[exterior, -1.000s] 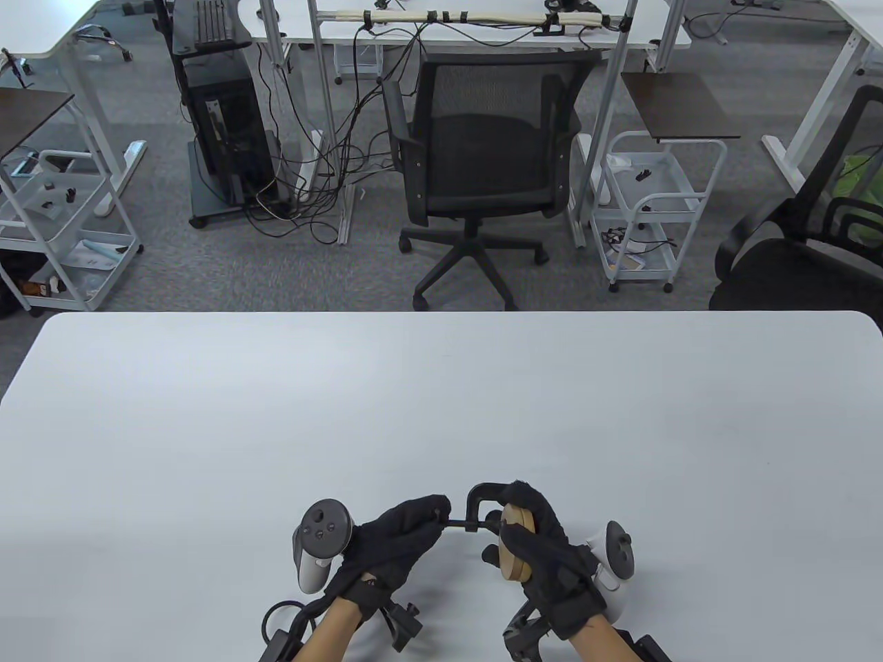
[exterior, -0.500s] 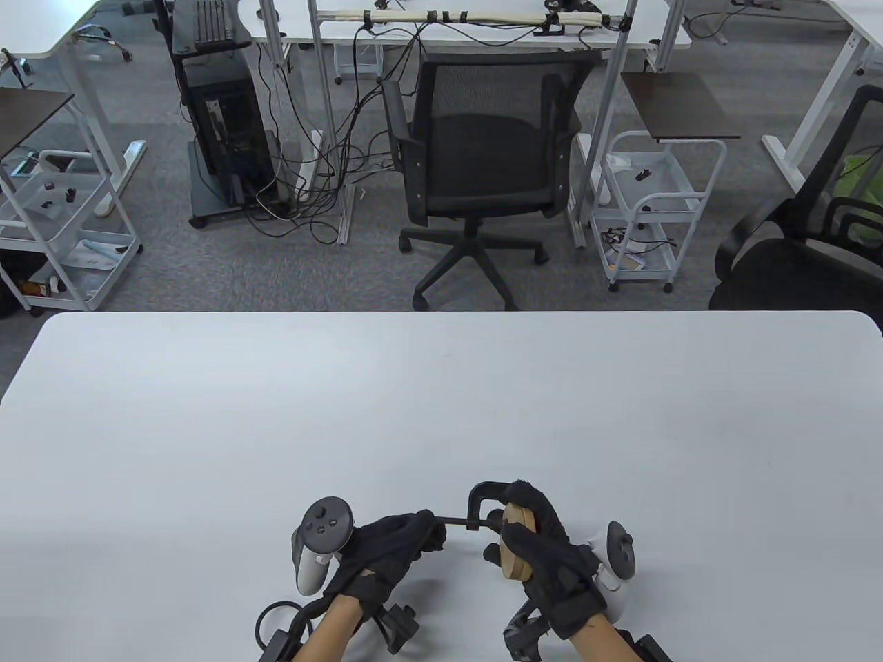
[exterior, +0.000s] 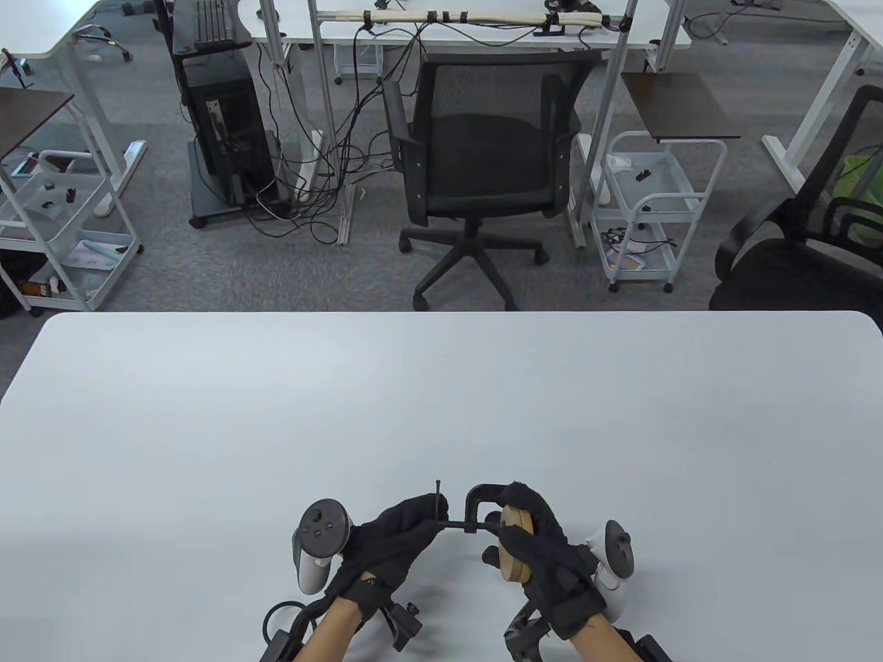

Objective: Screw the clamp shut

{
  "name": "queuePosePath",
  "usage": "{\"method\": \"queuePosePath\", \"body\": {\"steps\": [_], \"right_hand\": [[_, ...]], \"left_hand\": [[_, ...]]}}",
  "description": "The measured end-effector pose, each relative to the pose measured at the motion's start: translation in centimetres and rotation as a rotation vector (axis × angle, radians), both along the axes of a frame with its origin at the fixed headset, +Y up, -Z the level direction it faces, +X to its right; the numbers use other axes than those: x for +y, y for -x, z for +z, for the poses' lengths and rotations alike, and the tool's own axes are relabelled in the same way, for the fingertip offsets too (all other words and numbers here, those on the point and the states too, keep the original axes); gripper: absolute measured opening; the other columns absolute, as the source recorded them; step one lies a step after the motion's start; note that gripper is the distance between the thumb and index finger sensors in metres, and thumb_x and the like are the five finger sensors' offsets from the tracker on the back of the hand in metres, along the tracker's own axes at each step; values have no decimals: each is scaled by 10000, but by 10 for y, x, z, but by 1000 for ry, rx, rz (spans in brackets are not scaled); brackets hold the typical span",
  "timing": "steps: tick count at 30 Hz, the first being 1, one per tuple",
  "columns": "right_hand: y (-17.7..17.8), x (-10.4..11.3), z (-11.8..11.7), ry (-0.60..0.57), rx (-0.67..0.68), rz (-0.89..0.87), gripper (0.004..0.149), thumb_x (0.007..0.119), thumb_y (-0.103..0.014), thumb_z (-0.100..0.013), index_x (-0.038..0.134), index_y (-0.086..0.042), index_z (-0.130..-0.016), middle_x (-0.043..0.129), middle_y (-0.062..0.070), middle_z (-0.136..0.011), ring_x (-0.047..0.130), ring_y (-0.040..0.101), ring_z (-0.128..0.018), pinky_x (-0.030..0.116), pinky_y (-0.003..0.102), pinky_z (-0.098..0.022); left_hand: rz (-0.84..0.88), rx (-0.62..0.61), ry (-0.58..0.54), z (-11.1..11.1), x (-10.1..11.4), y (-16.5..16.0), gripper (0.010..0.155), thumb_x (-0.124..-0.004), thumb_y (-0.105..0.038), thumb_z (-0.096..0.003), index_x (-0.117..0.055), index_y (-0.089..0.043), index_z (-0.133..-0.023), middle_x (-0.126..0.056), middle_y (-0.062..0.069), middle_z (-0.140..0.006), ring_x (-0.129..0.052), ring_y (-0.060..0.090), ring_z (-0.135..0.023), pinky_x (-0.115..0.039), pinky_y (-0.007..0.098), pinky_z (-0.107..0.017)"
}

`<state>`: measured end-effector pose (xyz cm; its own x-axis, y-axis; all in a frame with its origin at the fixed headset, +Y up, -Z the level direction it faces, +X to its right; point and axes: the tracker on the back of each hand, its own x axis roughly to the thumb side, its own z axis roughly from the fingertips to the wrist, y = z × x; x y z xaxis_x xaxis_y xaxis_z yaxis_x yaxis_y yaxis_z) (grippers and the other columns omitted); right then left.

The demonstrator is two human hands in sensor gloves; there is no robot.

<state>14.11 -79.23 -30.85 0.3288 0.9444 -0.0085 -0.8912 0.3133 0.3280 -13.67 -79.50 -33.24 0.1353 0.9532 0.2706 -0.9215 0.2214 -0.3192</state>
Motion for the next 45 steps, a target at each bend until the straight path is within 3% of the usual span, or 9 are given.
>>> {"method": "queuePosePath", "body": {"steps": [3, 14, 23, 26, 28, 29, 34, 36, 45], "right_hand": [[0, 0, 0, 0, -3, 6, 767, 927, -522, -455, 564, -192, -1045, 460, -18, -1124, 501, 543, -912, 648, 696, -505], [0, -1, 0, 3, 1, 5, 769, 927, -526, -455, 563, -193, -1046, 462, -21, -1124, 502, 542, -912, 650, 694, -505], [-5, 1, -1, -3, -41, -12, 765, 927, -524, -456, 565, -195, -1044, 461, -24, -1122, 503, 541, -912, 651, 693, -506], [-6, 1, -2, -2, -55, -14, 765, 927, -526, -456, 564, -196, -1043, 460, -23, -1123, 503, 540, -912, 651, 693, -506], [-6, 0, -2, -3, -57, -11, 766, 925, -528, -457, 562, -197, -1044, 458, -24, -1123, 502, 539, -913, 651, 692, -507], [-6, 0, -2, -2, -55, -11, 766, 926, -527, -456, 563, -196, -1044, 458, -25, -1123, 502, 539, -913, 651, 692, -507], [-1, 0, -1, -15, -32, 24, 767, 926, -528, -453, 566, -195, -1043, 463, -23, -1122, 508, 539, -911, 653, 692, -504], [1, -1, -2, -6, 27, 18, 767, 928, -525, -453, 569, -193, -1044, 465, -19, -1124, 507, 542, -911, 653, 694, -503], [3, -2, -1, -6, 24, 37, 769, 928, -524, -457, 562, -194, -1047, 460, -18, -1124, 503, 541, -912, 649, 694, -506]], "left_hand": [[-3, 10, -44, 1, 4, 0, 476, -816, -319, -510, -763, -330, -983, -831, 66, -985, -822, 370, -899, -709, 610, -618], [-7, 23, -79, 1, 5, 1, 449, -831, -294, -498, -809, -342, -943, -855, 57, -962, -836, 362, -888, -711, 613, -617], [-44, 86, 10, 0, -1, 6, 630, -808, -462, -519, -634, -224, -1075, -739, 142, -1037, -753, 433, -912, -670, 641, -609], [-86, 181, 77, 0, -6, 10, 555, -769, -559, -520, -851, -141, -877, -904, 145, -859, -856, 437, -796, -725, 613, -554], [-102, 110, 138, -2, -10, 9, 588, -718, -629, -526, -969, -131, -714, -1019, 136, -690, -944, 421, -688, -769, 605, -499], [-115, 44, 192, -2, -12, 8, 632, -679, -660, -536, -977, -128, -703, -1020, 140, -692, -939, 424, -698, -764, 606, -509], [-55, -21, 251, -1, -20, 0, 756, -639, -701, -534, -932, -67, -826, -926, 187, -856, -843, 478, -801, -721, 624, -552], [-33, -82, 250, -1, -18, -3, 712, -636, -687, -550, -804, -123, -950, -874, 179, -919, -804, 474, -846, -701, 625, -576], [-10, -58, 134, 0, -8, -6, 549, -743, -475, -552, -717, -188, -1018, -776, 144, -1018, -755, 447, -913, -684, 630, -605]]}}
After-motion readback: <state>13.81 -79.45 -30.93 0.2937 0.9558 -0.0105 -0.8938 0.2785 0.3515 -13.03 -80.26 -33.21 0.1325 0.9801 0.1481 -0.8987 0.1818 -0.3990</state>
